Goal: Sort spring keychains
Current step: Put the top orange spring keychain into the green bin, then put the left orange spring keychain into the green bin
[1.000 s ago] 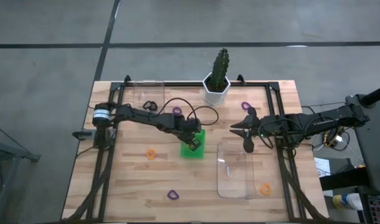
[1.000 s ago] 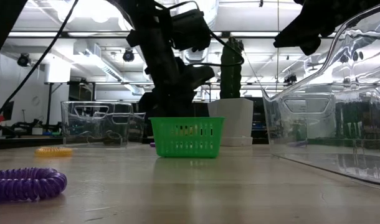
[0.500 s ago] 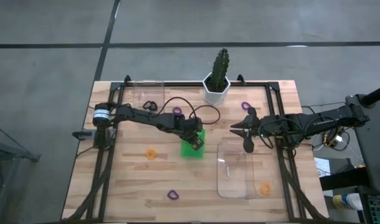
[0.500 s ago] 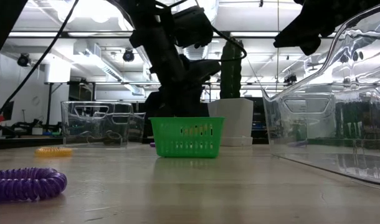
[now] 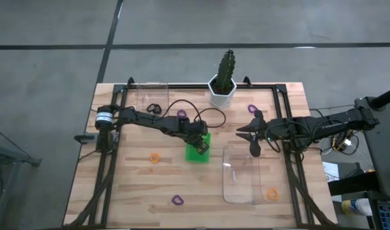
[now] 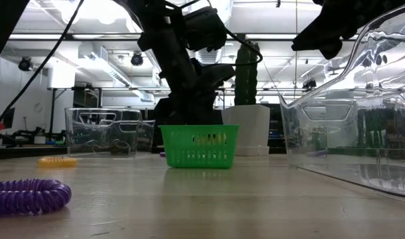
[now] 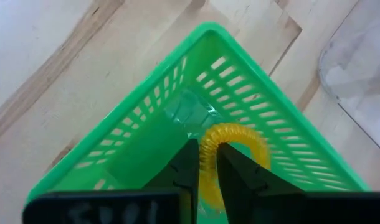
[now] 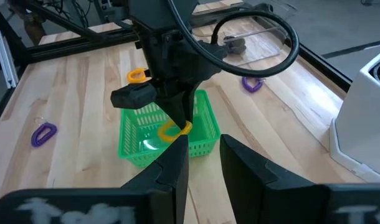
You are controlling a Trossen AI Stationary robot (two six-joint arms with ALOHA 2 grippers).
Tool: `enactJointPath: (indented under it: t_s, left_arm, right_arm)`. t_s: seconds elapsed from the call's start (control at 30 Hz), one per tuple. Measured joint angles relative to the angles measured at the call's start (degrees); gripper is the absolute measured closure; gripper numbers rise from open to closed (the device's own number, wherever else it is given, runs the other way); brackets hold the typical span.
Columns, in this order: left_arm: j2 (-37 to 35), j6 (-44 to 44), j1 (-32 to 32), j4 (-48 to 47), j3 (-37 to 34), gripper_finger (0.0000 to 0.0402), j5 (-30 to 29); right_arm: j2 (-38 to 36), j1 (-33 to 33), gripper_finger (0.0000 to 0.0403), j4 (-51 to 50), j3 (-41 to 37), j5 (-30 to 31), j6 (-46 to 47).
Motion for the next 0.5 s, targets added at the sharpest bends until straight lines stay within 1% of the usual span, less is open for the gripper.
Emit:
enactJointPath:
  t_s: [0.1, 0.3, 0.4, 0.5]
  left_arm:
    - [0.00, 0.02, 0.00, -0.02, 0.00, 0.0326, 0.02]
    - [-0.03, 0.33, 0.01, -0.40, 0.00, 0.0260, 0.14]
    - [-0.83, 1.67, 0.16, -3.05, 0.41, 0.0247, 2.19]
    - [-2.71, 1.35, 0.26, -8.90, 1.84, 0.0246, 5.78]
  right_arm:
    - [0.00, -0.01, 0.0317, 0.00, 0.00, -0.02, 0.79]
    - [0.00, -0.01, 0.0317, 0.00, 0.00, -0.03, 0.96]
    - [0.00, 0.01, 0.0317, 0.00, 0.00, -0.05, 0.98]
    - [0.01, 0.00, 0.0317, 0.00, 0.00, -0.10, 0.98]
